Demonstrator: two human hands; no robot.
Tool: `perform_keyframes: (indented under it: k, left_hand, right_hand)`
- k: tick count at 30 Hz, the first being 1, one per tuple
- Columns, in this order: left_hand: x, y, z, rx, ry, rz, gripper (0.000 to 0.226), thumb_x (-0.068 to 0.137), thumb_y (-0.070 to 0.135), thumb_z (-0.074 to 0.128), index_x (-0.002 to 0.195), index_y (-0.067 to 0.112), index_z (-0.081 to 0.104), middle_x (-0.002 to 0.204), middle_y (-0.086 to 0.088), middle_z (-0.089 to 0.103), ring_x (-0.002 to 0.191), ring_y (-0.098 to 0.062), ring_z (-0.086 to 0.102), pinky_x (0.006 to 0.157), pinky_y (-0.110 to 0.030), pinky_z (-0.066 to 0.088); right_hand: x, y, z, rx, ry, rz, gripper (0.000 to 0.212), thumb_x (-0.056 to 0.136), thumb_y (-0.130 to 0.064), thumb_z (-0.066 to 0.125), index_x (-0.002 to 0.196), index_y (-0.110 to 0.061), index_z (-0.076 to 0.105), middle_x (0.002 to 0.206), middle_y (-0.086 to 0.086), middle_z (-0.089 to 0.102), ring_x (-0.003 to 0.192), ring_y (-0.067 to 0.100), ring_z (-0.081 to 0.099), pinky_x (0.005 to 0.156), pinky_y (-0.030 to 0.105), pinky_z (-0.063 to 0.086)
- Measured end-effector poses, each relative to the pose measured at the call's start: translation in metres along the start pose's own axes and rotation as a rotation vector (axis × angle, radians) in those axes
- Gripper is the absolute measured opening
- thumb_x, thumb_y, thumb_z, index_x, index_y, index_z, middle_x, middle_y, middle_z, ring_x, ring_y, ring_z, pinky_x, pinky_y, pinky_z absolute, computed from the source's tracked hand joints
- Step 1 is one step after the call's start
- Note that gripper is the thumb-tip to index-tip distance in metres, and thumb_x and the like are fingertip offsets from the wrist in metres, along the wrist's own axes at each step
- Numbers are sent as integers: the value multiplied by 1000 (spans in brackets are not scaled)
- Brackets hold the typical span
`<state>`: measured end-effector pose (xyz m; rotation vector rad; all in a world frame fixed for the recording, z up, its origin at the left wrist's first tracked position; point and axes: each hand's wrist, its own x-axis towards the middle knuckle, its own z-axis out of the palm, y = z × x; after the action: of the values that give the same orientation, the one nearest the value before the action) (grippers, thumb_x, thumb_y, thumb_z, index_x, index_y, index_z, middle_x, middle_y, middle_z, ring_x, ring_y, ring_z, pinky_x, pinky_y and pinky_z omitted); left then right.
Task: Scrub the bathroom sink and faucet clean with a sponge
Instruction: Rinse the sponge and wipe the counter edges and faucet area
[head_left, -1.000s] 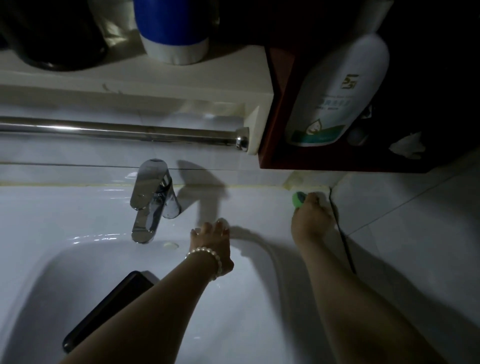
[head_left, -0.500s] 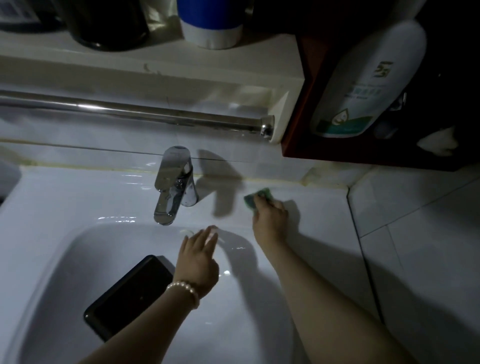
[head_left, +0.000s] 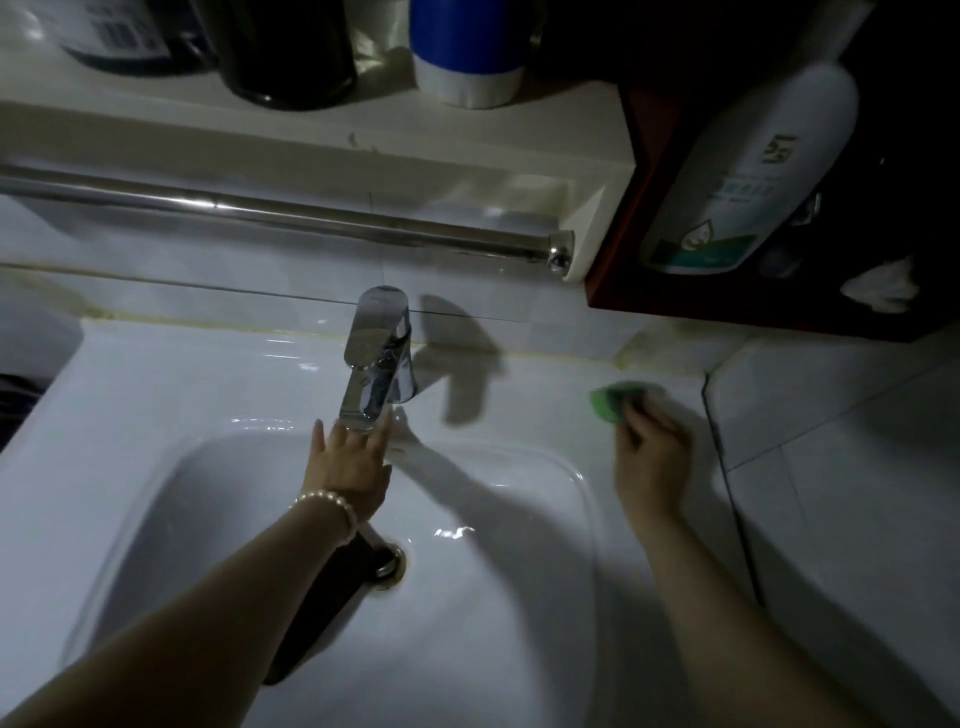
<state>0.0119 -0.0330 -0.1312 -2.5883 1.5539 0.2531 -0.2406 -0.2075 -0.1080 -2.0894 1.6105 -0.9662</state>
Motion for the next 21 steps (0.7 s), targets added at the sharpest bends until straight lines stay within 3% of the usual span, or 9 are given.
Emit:
perform_keyframes:
  k: [3, 8, 14, 19, 21]
  left_hand:
    - [1, 10, 7, 21, -40, 118, 75, 94, 42, 34, 144, 27, -21, 157, 1, -14, 145, -29, 1, 116, -54, 5]
    - [1, 29, 17, -91, -127, 72, 92, 84, 18, 42, 134, 31, -34, 149, 2, -34, 141, -32, -20, 112, -54, -7]
    - [6, 24, 11, -179, -223, 62, 105, 74, 11, 49, 136, 40, -31, 145, 12, -38, 141, -23, -19, 106, -59, -12]
    - [9, 19, 14, -168, -226, 98, 105, 76, 34, 57, 140, 38, -26, 143, 11, -38, 144, -24, -8, 107, -58, -10]
    - [9, 17, 13, -197, -205, 101, 102, 77, 39, 57, 144, 31, -19, 147, 11, -31, 145, -23, -1, 110, -57, -6]
  right_hand:
    - [16, 32, -5, -279, 23, 165, 31, 86, -5, 62, 116, -2, 65, 124, 25, 58, 116, 42, 50, 95, 39, 34]
    - [21, 4, 38, -314, -113, 258, 45, 90, -14, 57, 133, -6, 51, 127, 27, 54, 113, 41, 50, 89, 41, 36]
    - [-8, -83, 112, -322, -295, 113, 47, 97, -17, 41, 143, -15, 36, 148, 17, 32, 128, 34, 37, 105, 39, 32]
    - [-21, -110, 134, -371, -376, -5, 47, 100, -18, 35, 147, -18, 29, 152, 16, 28, 139, 32, 24, 113, 36, 21]
    - [-26, -105, 131, -358, -428, -169, 46, 100, -21, 37, 146, -20, 32, 150, 9, 35, 135, 28, 28, 111, 33, 22]
